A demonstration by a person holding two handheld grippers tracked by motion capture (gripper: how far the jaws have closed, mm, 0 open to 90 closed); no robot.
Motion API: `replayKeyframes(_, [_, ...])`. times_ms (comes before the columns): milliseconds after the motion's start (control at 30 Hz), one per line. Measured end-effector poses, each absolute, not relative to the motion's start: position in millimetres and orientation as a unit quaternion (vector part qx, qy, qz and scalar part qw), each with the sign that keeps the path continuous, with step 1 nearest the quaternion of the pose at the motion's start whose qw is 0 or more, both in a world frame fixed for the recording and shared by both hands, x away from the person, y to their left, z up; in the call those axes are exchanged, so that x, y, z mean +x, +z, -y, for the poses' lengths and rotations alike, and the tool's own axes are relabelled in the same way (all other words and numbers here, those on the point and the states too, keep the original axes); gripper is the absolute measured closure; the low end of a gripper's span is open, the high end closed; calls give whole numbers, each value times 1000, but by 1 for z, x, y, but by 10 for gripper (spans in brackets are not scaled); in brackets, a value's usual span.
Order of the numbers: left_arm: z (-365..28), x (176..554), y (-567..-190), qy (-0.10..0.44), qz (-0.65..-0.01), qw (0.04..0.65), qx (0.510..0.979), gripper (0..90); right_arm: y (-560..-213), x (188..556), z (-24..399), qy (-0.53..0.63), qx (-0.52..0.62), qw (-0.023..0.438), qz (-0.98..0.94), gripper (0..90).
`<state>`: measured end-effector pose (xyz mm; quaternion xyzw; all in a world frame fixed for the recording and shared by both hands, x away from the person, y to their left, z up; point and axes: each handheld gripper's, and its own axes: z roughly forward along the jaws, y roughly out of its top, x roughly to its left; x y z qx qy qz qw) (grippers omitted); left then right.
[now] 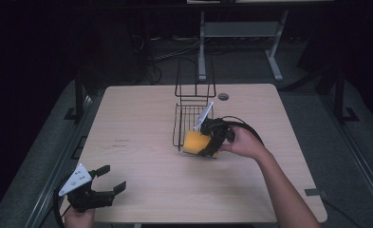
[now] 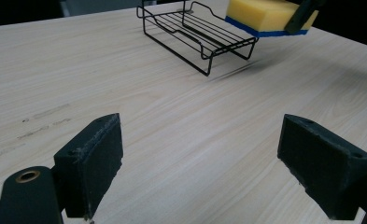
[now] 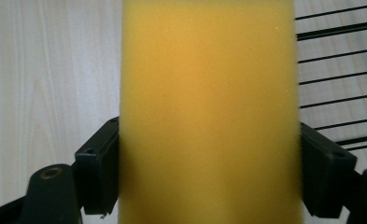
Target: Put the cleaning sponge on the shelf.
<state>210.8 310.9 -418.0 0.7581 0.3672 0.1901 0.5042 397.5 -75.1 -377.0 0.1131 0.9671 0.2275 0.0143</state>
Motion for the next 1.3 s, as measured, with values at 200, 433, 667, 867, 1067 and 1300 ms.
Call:
replayKeyframes(200, [-311, 210, -418, 194, -369, 506, 755, 134, -373, 405, 72, 224, 116, 15, -968, 215])
replayKeyframes(433, [-308, 211, -418, 191, -367, 503, 759, 134, -374, 411, 71, 225, 111, 23, -968, 215])
replayKeyframes(667, [-310, 211, -418, 192, -368, 505, 757, 134, -383, 414, 66, 222, 111, 13, -969, 216])
replayKeyframes(867, [-310, 211, -418, 191, -366, 505, 758, 134, -387, 419, 64, 223, 117, -3, -968, 216])
replayKeyframes(1067, [-309, 211, -418, 191, -366, 503, 759, 134, -391, 430, 62, 214, 126, -14, -969, 217])
replayKeyframes(1300, [-312, 212, -419, 191, -369, 505, 757, 134, -390, 448, 55, 198, 129, -16, -972, 217])
